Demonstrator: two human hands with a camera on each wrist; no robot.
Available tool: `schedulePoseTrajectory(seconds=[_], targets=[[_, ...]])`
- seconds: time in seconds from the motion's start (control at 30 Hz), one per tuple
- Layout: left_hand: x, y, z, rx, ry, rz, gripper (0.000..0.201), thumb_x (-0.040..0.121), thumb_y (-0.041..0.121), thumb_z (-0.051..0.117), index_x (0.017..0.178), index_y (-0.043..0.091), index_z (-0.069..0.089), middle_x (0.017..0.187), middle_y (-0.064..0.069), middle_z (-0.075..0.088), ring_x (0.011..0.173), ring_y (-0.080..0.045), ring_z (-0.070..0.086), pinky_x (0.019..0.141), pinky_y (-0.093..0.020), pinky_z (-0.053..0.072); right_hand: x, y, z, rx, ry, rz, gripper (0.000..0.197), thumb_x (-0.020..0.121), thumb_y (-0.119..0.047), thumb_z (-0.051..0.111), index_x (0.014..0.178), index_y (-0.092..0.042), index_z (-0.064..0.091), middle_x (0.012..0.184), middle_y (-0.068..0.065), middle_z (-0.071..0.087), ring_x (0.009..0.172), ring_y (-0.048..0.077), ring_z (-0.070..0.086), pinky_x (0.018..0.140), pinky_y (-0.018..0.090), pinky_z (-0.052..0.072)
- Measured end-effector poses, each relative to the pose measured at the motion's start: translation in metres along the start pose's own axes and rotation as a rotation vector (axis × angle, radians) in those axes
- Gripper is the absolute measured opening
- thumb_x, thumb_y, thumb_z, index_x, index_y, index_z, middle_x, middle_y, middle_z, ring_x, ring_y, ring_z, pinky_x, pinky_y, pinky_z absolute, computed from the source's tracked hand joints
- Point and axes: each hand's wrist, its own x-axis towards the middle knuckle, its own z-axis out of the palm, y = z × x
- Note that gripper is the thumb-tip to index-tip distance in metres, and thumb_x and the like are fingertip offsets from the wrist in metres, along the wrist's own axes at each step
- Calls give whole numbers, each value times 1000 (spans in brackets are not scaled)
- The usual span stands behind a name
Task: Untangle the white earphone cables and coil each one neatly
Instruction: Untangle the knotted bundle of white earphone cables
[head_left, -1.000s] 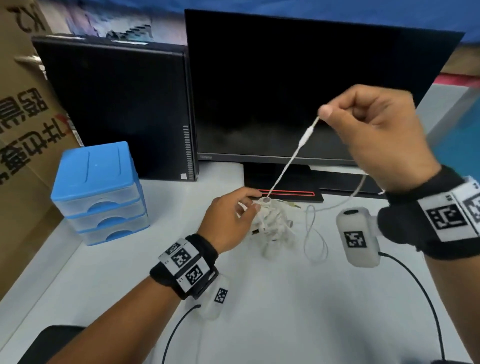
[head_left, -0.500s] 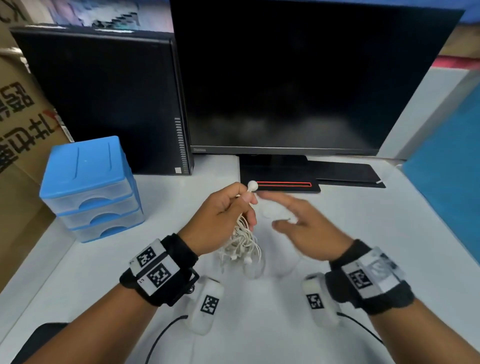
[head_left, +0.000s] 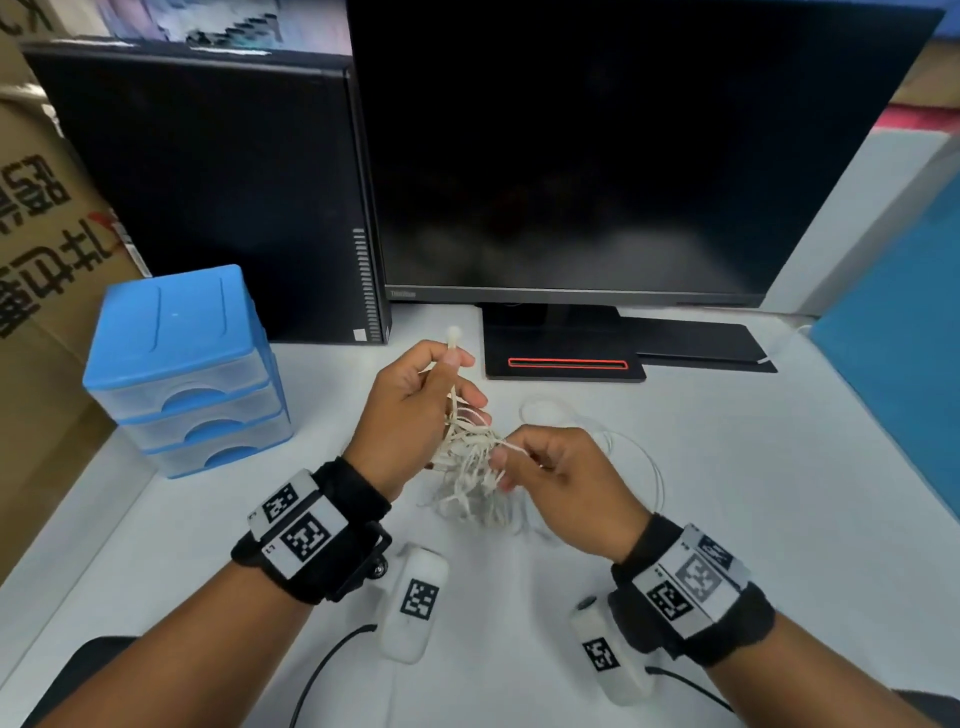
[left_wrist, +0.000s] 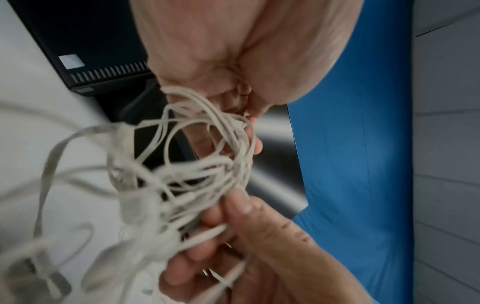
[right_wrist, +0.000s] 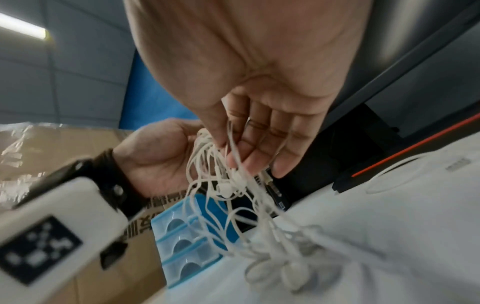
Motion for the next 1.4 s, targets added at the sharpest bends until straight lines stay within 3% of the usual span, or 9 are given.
schedulePoseTrajectory(seconds=[0.2, 0.3, 0.43, 0.6, 0.8, 0.93, 1.1, 1.2, 1.4], targets=[[11, -24, -23, 666, 118, -23, 32, 91, 41, 64, 116, 21, 66, 116, 10, 67, 102, -13, 65, 93, -32, 51, 0, -9, -18, -36, -54, -22, 33, 102, -30, 47, 81, -10, 63, 53, -5, 40, 48, 11, 36, 52, 26, 34], [-2, -8, -11, 387, 1, 207, 13, 91, 33, 66, 86, 22, 72, 85, 10, 73, 82, -14, 69, 80, -32, 56, 1, -11, -20, -67, -64, -61, 39, 100, -36, 45, 73, -8, 51, 60, -4, 38, 56, 12, 37, 57, 34, 35], [-7, -5, -2, 292, -278, 149, 8, 89, 21, 70, 95, 18, 74, 87, 1, 75, 84, -20, 71, 83, -29, 57, 2, -18, -26, -42, -24, -100, 36, 101, -31, 45, 73, -11, 55, 61, -2, 47, 58, 16, 45, 59, 43, 43], [-7, -7, 0, 96, -330, 13, 12, 90, 10, 66, 101, 5, 68, 85, -3, 72, 75, -8, 65, 74, -16, 49, 1, -23, -32, 109, 21, -65, 35, 103, -20, 45, 78, 2, 55, 58, -5, 50, 50, 2, 43, 52, 12, 35], [-10, -4, -3, -76, -425, 54, 34, 78, -12, 72, 99, 11, 59, 83, -5, 67, 77, -16, 62, 76, -26, 54, 4, -27, -30, 153, 169, -74, 36, 103, -16, 45, 71, -5, 56, 55, -8, 47, 52, 4, 42, 55, 16, 36], [-10, -7, -8, 231, -398, 171, 26, 78, -2, 77, 88, 21, 70, 89, 3, 67, 84, -11, 60, 68, -40, 52, 3, -26, -35, 72, 325, -65, 34, 101, -15, 48, 72, -1, 60, 53, -13, 43, 52, 3, 40, 56, 18, 37], [-9, -15, -10, 403, -305, 182, 33, 77, 51, 69, 65, 21, 74, 82, 3, 63, 75, -9, 60, 69, -24, 44, 3, -33, -38, 112, 321, -68, 33, 100, -18, 50, 73, -3, 60, 53, -10, 41, 52, 8, 36, 53, 18, 34], [-12, -22, -3, 400, -121, 201, 45, 90, 39, 64, 51, 15, 63, 75, 5, 59, 67, -5, 57, 71, -24, 41, 2, -42, -49, 248, 218, 0, 33, 102, -15, 47, 78, 3, 61, 52, 0, 38, 43, 3, 33, 44, 10, 29], [-18, -22, 13, 134, -289, 218, 20, 85, 18, 74, 104, 15, 68, 100, 0, 74, 94, -13, 71, 93, -29, 52, -3, -41, -44, 353, -66, 34, 33, 96, -29, 51, 76, -4, 61, 54, 7, 40, 44, 8, 29, 42, 18, 23]])
